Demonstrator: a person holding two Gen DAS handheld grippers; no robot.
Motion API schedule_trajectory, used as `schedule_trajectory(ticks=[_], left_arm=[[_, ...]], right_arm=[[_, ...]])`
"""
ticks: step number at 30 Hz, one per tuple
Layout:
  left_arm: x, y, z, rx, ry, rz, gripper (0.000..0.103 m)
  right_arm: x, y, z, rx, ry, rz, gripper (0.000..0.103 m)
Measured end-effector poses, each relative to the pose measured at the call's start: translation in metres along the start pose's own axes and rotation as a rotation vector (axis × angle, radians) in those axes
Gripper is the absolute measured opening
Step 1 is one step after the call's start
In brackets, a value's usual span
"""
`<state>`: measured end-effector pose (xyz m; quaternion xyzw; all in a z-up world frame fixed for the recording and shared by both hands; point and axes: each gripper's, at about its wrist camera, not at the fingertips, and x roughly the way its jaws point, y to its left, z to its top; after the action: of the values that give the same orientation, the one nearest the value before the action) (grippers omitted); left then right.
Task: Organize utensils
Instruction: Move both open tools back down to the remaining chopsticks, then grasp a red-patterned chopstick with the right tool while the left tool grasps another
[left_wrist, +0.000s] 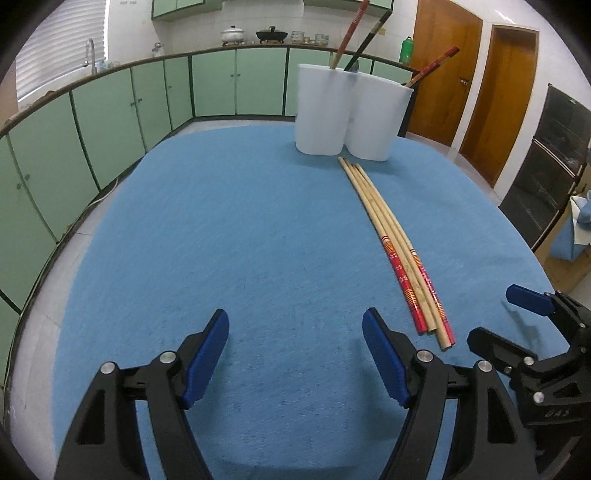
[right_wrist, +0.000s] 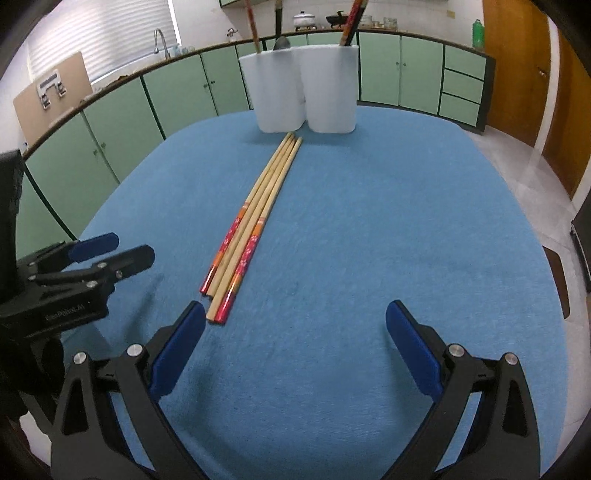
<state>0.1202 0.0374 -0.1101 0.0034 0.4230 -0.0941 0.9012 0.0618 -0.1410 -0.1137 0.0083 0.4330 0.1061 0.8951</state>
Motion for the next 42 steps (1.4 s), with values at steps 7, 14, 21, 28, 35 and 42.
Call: schedule_trajectory(ticks=[7, 14, 21, 28, 35, 42], left_arm=[[0.002, 0.002, -0.002, -0.009, 0.005, -0.007, 0.073], [0.003, 0.003, -0.002, -0.016, 0.008, -0.010, 0.073], [0.002, 0.004, -0.003, -0.022, 0.007, -0.012, 0.074], [0.000, 0.003, -0.004, -0.024, 0.005, -0.012, 0.074], [0.003, -0.004, -0.003, -0.017, 0.008, -0.025, 0.074], [0.007, -0.024, -0.001, 0.021, 0.023, -0.053, 0.075]], right_arm=[[0.007, 0.010, 0.002, -0.050, 0.027, -0.035, 0.095], [0.007, 0.002, 0.004, -0.052, 0.037, -0.108, 0.095], [-0.006, -0.018, 0.000, -0.002, 0.001, -0.119, 0.093], [0.001, -0.006, -0.002, -0.005, 0.013, -0.033, 0.063], [0.001, 0.002, -0.002, -0.022, 0.004, -0.039, 0.028], [0.002, 0.005, -0.001, -0.034, 0.007, 0.000, 0.005]])
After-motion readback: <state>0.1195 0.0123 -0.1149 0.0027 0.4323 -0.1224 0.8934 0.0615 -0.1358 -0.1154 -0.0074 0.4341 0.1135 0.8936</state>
